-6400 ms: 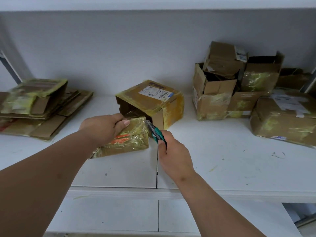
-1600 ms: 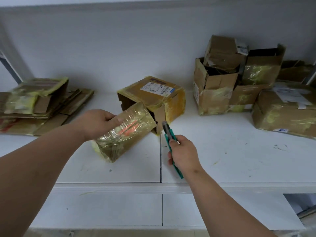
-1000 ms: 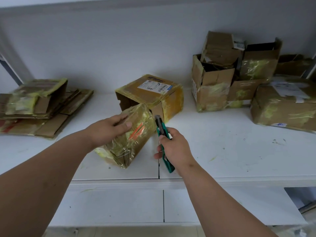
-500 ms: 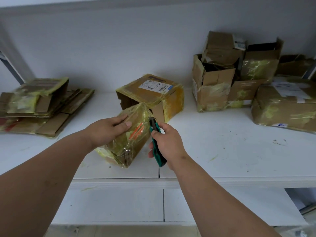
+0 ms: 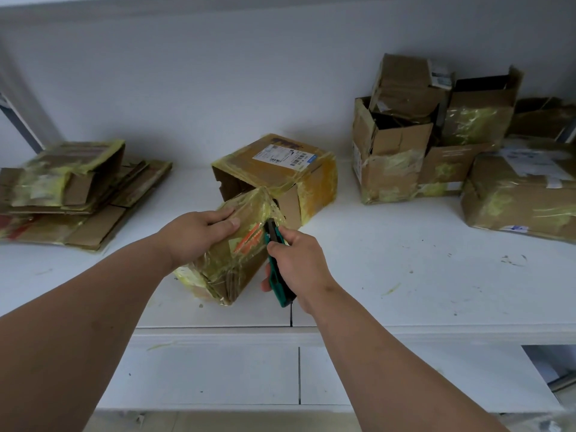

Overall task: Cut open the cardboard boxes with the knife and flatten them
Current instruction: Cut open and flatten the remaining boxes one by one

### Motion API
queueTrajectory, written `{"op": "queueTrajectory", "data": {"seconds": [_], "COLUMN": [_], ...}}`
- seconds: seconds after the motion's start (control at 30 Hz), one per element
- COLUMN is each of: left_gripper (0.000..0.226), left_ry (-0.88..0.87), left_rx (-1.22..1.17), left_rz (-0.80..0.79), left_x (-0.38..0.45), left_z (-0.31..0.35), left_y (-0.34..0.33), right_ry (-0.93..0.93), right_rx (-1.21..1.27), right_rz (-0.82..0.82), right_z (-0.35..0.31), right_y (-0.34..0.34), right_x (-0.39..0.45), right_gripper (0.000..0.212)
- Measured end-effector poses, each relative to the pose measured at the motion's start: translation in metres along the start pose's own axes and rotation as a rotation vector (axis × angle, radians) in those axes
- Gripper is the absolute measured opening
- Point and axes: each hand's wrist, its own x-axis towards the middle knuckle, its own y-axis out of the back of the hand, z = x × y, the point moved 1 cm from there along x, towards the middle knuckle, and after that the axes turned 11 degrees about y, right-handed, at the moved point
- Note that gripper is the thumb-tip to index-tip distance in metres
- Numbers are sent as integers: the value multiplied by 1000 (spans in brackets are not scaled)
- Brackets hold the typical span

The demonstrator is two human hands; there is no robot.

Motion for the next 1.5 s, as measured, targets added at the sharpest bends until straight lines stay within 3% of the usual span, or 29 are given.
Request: {"op": "queueTrajectory", "data": {"seconds": [0.17, 0.43, 0.57, 0.87, 1.07, 1.3, 1.5], "left_gripper": [54, 54, 54, 96, 60, 58, 60], "left_ry": [-7, 1, 9, -20, -57, -147, -158], "left_rx": [-30, -82, -90, -119, 60, 278, 329], "left_rz": [16, 17, 15, -99, 22, 36, 49], "left_x": [0, 0, -5, -33, -36, -32, -33], "left_z": [-2, -4, -3, -10, -27, -16, -13], "left_y": [0, 3, 1, 16, 6, -9, -16], "right_ry": [5, -20, -13, -19, 2, -14, -40], "right_rx": [-43, -26, -18, -6, -4, -30, -38], "right_rz": [-104, -218, -245, -185, -202, -277, -298], "right_z": [-1, 6, 6, 5, 8, 11, 14], "right_y": [-7, -12, -7, 3, -3, 4, 13], "right_x": [-11, -31, -38, -39, -47, -68, -83], "right_gripper": [22, 26, 39, 47, 48, 49, 53]}}
